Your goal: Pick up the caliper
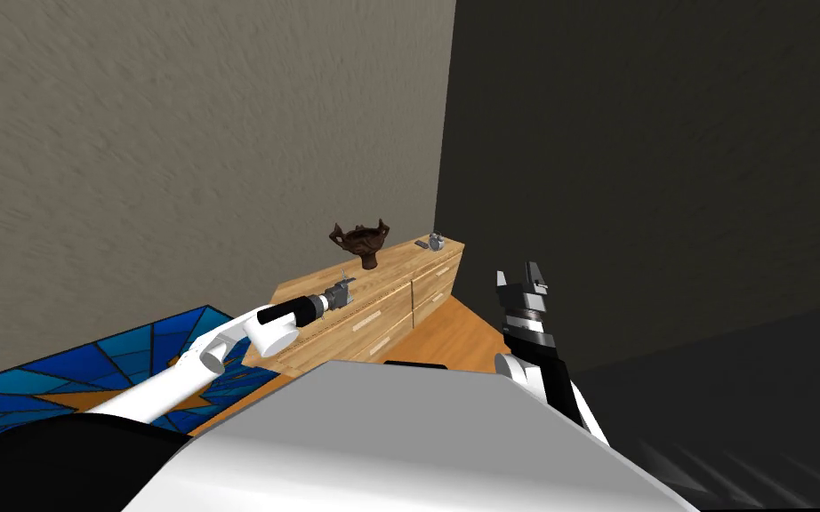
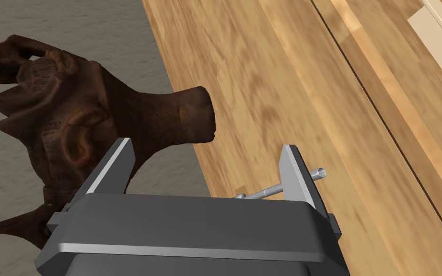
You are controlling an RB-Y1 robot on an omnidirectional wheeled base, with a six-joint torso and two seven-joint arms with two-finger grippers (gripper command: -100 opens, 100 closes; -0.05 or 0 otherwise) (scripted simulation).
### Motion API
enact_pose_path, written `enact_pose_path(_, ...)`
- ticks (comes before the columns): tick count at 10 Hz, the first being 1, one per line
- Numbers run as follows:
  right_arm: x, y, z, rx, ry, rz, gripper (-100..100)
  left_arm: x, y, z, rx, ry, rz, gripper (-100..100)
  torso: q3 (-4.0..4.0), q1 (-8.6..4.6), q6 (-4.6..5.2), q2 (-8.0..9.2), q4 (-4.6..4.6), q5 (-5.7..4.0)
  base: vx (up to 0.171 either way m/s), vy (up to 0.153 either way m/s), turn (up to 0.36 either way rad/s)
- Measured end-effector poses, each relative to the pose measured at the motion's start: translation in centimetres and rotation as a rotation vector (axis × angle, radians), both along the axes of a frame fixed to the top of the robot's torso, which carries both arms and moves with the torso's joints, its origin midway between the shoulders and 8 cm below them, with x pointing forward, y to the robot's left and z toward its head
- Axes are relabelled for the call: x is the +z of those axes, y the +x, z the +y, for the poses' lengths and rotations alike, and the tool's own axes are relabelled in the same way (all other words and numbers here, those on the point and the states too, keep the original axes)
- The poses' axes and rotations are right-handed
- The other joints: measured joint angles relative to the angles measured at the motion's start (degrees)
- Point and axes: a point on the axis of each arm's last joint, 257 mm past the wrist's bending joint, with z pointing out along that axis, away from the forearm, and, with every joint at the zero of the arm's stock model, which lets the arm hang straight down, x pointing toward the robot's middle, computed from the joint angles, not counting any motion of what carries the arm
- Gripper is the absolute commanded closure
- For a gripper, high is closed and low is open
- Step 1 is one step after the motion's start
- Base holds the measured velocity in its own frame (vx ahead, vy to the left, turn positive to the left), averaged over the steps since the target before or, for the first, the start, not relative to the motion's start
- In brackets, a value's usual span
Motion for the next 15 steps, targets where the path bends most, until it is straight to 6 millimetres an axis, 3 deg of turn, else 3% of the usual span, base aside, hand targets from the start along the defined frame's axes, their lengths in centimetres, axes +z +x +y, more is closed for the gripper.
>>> enact_pose_path(11,0.0,0.0,0.0,0.000,0.000,0.000,0,-7.0,-4.6,11.7,0.075,0.363,0.360,-100,-0.08,0.04,0.02,-0.13,-0.03,0.02,-0.003,0.052,-0.205)
enact_pose_path(15,0.0,0.0,0.0,0.000,0.000,0.000,0,-7.4,-6.9,16.8,0.105,0.498,0.479,-100,-0.12,0.10,0.01,-0.21,-0.05,0.02,0.015,0.062,-0.297)
